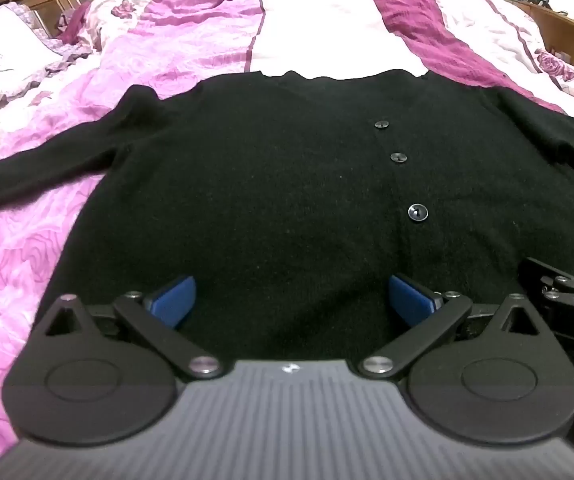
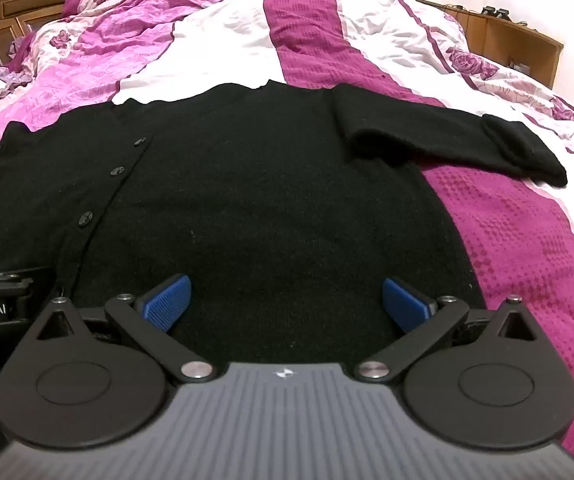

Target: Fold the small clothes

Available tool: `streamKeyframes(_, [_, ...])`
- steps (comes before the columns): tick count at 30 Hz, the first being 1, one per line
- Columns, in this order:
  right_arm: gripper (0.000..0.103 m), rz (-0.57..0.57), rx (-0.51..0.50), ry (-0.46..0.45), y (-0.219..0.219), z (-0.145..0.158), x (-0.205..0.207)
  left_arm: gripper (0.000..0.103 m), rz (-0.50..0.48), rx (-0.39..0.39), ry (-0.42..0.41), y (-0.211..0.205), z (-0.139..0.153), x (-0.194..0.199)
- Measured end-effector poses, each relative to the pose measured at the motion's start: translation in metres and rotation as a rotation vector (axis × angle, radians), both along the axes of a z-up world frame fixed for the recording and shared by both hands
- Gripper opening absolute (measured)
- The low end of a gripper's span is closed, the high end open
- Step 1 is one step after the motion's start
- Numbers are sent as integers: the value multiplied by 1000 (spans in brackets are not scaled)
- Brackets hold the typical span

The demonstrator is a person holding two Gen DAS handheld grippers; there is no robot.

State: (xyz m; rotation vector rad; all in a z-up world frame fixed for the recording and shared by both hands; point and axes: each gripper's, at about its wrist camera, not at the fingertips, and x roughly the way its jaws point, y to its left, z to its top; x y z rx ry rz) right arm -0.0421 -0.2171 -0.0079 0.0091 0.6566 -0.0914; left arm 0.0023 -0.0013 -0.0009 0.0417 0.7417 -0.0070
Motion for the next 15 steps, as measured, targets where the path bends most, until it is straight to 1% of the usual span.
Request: streamKeyframes(15, [103,0,-3,-2,1,-1,0,103,-1,2,-1,-1,1,0])
